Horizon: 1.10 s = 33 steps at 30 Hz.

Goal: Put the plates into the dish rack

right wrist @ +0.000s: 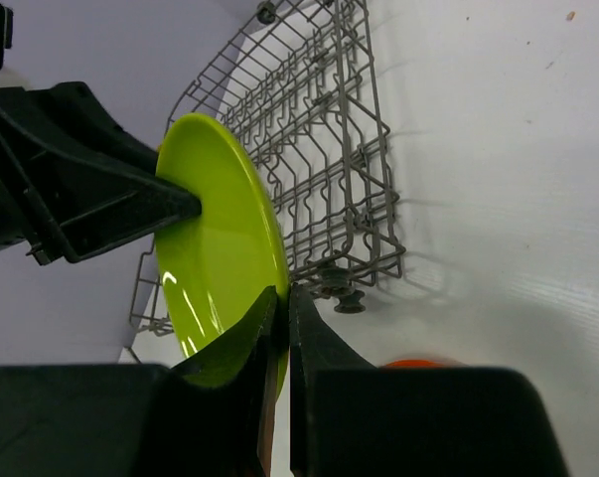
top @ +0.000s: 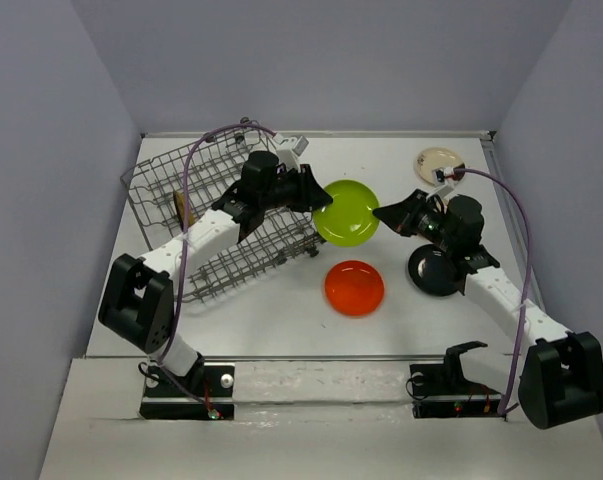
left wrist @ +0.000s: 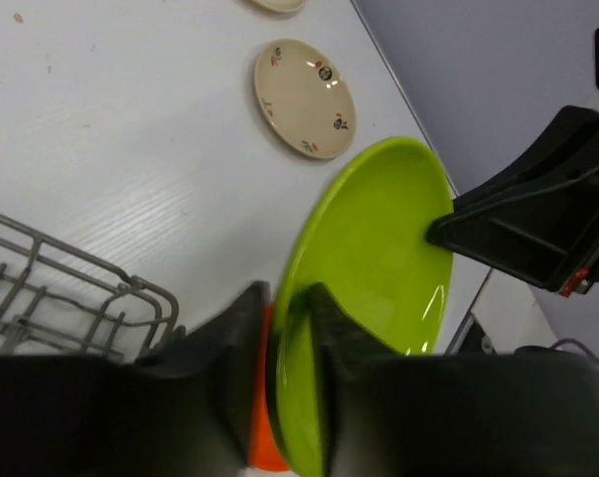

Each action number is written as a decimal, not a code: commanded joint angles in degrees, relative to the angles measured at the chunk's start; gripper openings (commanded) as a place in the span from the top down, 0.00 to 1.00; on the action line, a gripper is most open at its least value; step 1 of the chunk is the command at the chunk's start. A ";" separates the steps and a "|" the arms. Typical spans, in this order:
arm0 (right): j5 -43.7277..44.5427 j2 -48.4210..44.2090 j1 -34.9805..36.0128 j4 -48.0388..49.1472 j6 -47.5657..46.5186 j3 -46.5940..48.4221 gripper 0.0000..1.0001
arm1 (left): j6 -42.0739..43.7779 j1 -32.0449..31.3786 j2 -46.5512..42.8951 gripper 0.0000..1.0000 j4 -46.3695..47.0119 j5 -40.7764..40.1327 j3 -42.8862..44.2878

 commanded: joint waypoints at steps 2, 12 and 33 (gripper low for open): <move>-5.69 1.77 0.61 6.61 0.83 -0.17 0.93 | 3.68 -0.24 -1.71 0.89 -0.49 1.27 3.59; -15.09 6.86 5.78 7.23 -3.22 4.66 0.62 | 4.13 0.28 -10.67 0.95 1.51 6.62 -4.04; 3.87 30.23 24.51 -10.42 -11.83 38.31 0.93 | 13.36 4.77 -49.34 0.01 -28.54 -45.99 -5.02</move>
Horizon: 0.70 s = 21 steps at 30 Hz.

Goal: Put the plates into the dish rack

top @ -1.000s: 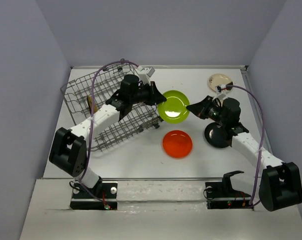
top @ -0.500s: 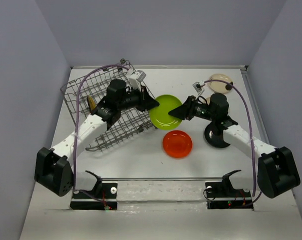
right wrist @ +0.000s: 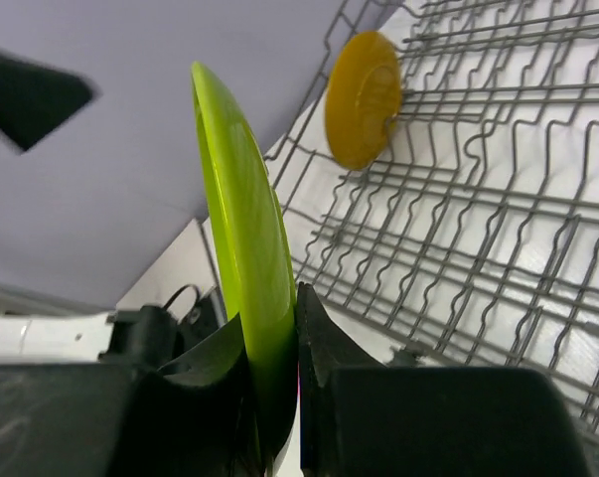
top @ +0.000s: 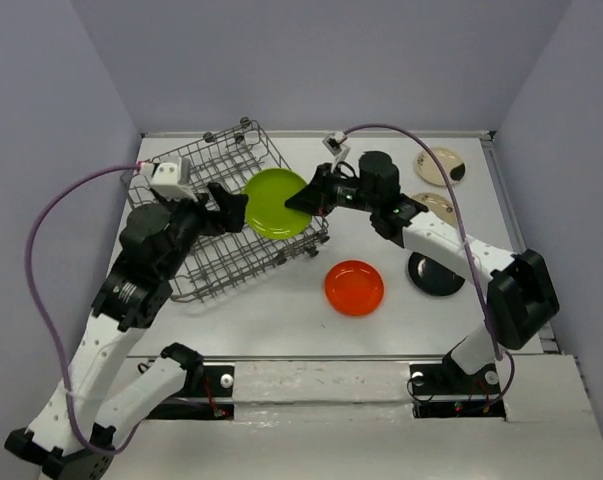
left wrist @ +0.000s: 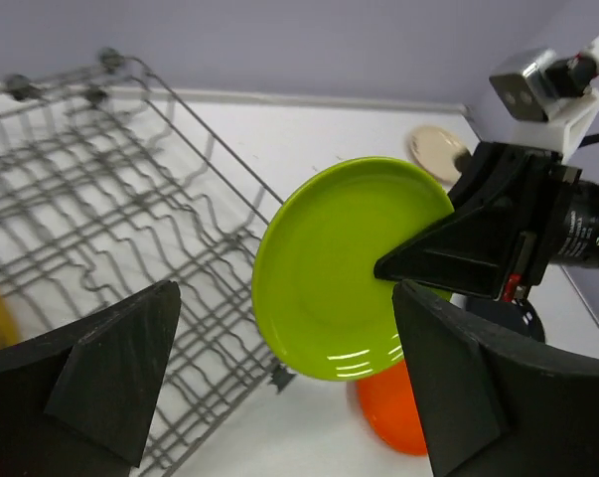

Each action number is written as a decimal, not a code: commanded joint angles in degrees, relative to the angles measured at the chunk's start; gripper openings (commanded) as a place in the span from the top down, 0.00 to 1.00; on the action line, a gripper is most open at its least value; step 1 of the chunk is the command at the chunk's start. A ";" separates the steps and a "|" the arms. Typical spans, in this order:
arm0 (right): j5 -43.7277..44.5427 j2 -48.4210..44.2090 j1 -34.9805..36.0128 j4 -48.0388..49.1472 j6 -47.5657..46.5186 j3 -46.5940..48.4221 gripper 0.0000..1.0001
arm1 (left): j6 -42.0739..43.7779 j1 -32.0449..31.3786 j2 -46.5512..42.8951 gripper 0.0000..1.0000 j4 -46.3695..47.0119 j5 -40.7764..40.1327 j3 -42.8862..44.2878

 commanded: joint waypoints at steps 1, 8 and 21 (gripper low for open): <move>13.93 6.33 3.74 -7.53 -3.55 10.32 0.93 | 2.78 0.24 -7.01 0.01 -4.83 -21.74 2.74; 35.02 22.14 11.83 -18.24 -7.15 31.14 0.93 | 4.36 0.15 -15.35 0.01 -0.18 -23.70 -3.30; 67.02 49.57 19.04 -35.48 -10.50 72.20 0.93 | 3.31 0.86 -22.05 0.01 11.69 -18.70 -14.04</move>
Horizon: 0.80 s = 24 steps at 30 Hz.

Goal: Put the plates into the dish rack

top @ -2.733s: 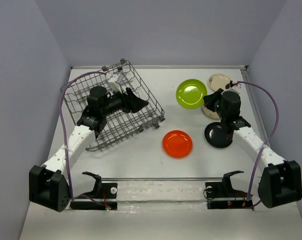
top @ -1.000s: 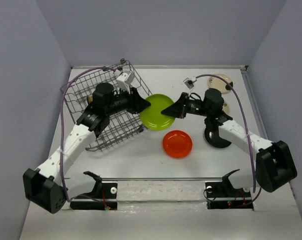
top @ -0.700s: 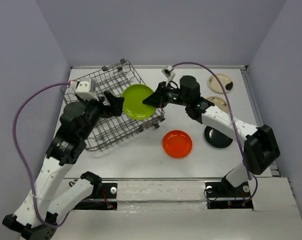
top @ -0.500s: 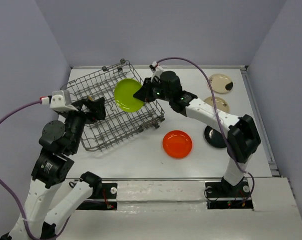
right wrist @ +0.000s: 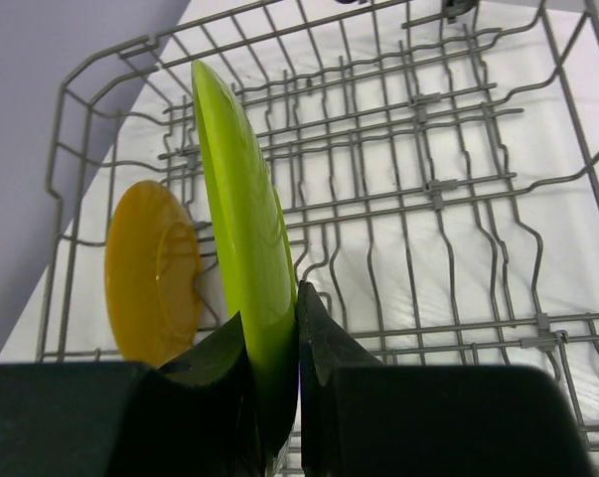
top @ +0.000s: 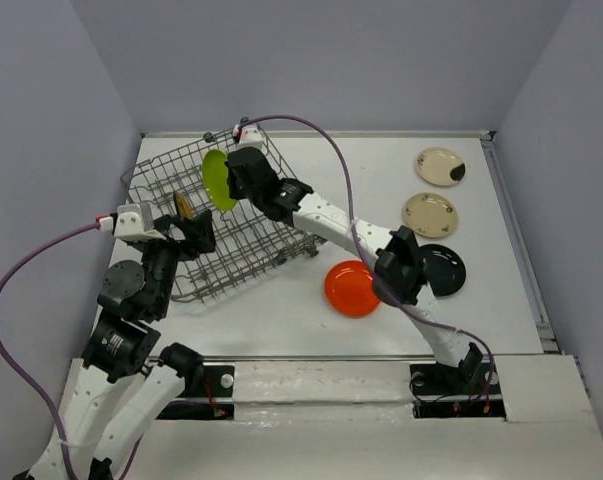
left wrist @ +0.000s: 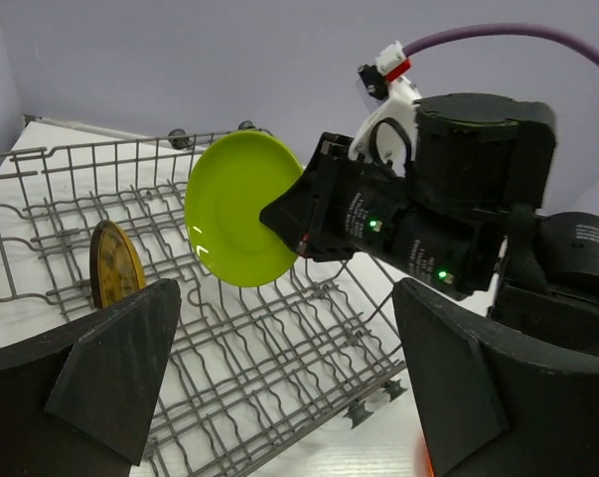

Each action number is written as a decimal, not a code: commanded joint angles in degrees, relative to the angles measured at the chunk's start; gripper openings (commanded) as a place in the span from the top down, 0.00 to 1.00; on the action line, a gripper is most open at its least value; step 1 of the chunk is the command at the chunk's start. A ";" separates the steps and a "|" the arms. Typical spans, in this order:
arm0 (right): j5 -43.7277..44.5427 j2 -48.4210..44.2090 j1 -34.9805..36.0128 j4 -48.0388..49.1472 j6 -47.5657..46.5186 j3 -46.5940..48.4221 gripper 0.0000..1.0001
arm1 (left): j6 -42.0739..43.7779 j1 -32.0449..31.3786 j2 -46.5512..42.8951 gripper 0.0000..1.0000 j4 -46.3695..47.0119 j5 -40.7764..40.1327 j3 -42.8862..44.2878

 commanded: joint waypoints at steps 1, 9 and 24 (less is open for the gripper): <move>11.74 3.72 1.60 -2.55 -0.53 7.80 0.93 | -0.49 1.16 -2.31 0.01 8.31 1.64 -1.15; 18.42 10.76 4.77 0.60 0.27 14.93 0.93 | -1.29 2.31 -2.31 0.01 9.45 3.75 -2.91; 19.30 14.72 7.06 5.28 -1.49 16.77 0.93 | -1.02 2.22 -3.28 0.01 9.45 4.28 -3.17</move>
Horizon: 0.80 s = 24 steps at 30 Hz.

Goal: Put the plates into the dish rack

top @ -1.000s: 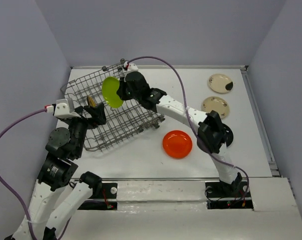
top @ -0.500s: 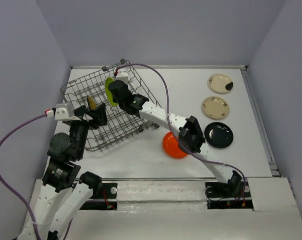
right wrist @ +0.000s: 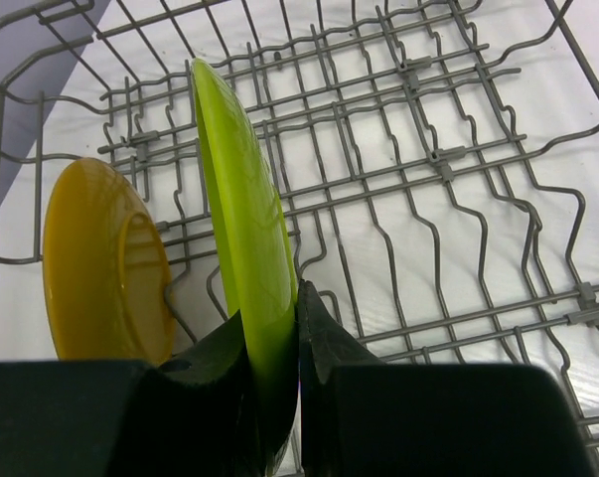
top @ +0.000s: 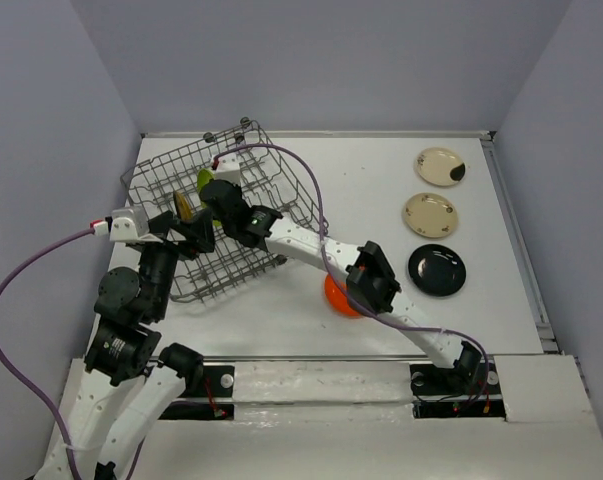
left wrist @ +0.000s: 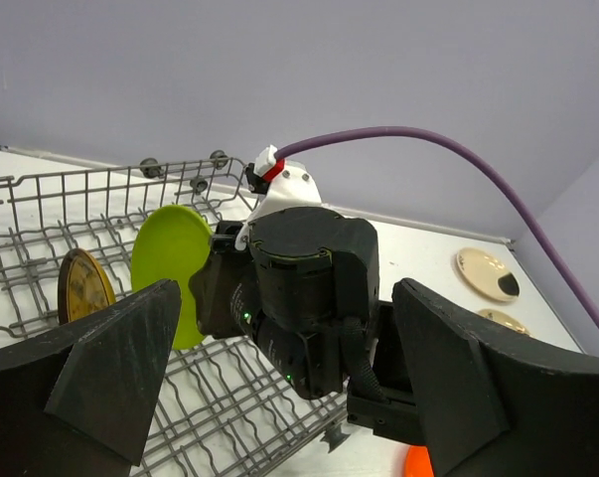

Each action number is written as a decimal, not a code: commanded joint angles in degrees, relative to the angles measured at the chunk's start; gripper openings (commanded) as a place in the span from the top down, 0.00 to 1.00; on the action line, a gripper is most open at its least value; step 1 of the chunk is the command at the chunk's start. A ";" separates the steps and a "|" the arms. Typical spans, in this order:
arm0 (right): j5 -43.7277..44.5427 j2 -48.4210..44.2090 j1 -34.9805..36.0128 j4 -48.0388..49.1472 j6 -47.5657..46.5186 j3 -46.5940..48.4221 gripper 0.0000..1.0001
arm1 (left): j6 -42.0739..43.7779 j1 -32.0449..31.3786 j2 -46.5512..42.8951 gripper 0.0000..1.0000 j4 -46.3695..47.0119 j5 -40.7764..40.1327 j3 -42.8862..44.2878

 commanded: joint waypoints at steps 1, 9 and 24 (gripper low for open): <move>2.36 1.30 0.57 6.28 -1.36 4.40 0.93 | 0.09 0.06 -0.96 0.01 3.64 -0.20 -0.33; 2.28 4.90 0.57 10.06 -3.82 5.98 0.93 | 0.00 -0.03 -0.96 0.01 3.72 -0.03 -0.33; 4.56 8.16 2.76 14.80 -10.93 5.20 0.93 | 0.18 -0.12 -0.79 0.01 3.64 -0.11 -0.33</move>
